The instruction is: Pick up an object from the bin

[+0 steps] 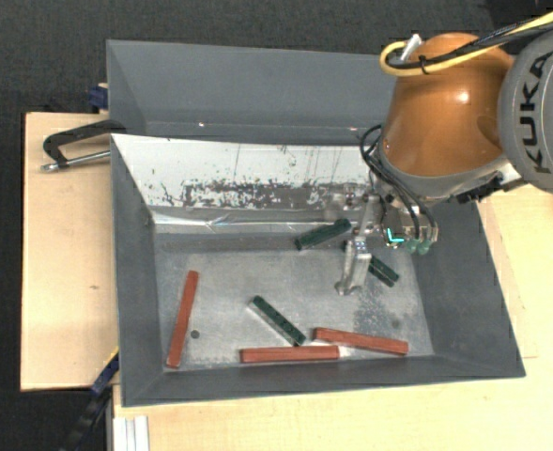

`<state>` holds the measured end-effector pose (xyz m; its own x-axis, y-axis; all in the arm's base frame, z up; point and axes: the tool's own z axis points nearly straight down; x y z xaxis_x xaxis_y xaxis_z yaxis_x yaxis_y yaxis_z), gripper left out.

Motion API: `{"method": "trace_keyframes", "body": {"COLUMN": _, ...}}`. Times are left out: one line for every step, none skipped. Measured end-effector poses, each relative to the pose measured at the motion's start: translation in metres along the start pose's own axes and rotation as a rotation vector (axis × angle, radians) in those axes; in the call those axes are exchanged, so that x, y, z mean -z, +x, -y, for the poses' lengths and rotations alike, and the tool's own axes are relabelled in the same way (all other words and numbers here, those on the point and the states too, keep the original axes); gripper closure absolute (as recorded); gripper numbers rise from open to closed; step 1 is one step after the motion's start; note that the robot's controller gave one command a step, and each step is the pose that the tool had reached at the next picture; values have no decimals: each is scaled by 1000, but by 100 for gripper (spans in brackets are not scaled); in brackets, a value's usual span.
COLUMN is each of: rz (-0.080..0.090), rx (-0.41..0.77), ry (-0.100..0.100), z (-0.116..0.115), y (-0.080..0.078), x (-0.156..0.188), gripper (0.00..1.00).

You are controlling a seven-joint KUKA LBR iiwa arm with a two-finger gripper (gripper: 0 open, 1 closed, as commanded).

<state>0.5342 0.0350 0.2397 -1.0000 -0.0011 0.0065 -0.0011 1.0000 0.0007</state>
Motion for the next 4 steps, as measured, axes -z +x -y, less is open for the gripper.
{"method": "trace_keyframes", "body": {"rz": 8, "rx": -1, "ry": -1, "z": 0, "y": -1, "x": 4, "gripper": 0}}
{"method": "trace_keyframes", "body": {"rz": 14, "rx": -74, "ry": -2, "z": 5, "y": -6, "x": -22, "gripper": 0}}
{"method": "trace_keyframes", "body": {"rz": 13, "rx": -156, "ry": -2, "z": 16, "y": -18, "x": -81, "gripper": 0}}
{"method": "trace_keyframes", "body": {"rz": 11, "rx": -165, "ry": -1, "z": 17, "y": -15, "x": -141, "gripper": 0}}
